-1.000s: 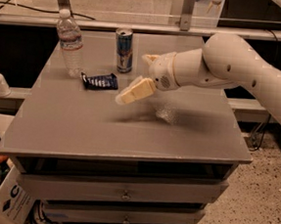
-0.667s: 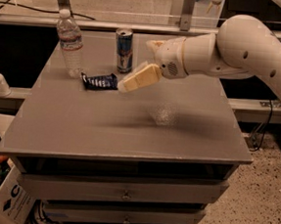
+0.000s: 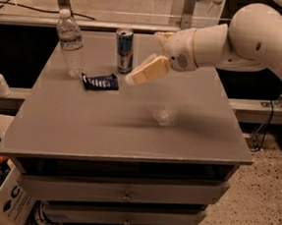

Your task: Move rxbar blueberry near water bottle

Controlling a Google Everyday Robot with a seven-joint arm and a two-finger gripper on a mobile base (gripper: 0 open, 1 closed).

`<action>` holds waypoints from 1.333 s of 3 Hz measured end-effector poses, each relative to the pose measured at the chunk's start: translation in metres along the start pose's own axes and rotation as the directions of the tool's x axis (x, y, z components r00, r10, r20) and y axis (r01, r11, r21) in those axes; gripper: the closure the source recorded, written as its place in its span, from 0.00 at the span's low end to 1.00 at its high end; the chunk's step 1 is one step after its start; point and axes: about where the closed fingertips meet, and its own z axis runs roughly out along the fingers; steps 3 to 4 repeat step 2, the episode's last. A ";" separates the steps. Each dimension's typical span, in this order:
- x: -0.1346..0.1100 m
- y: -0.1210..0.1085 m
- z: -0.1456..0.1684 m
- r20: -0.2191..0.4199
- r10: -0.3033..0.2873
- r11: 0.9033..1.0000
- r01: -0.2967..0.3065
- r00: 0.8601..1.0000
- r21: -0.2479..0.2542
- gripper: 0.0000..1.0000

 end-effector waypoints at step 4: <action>-0.018 -0.023 -0.043 -0.018 -0.043 0.997 0.045 0.999 0.065 0.00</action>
Offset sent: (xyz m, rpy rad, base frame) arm 0.0044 -0.0289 0.0277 -0.0277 -0.0451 -0.0343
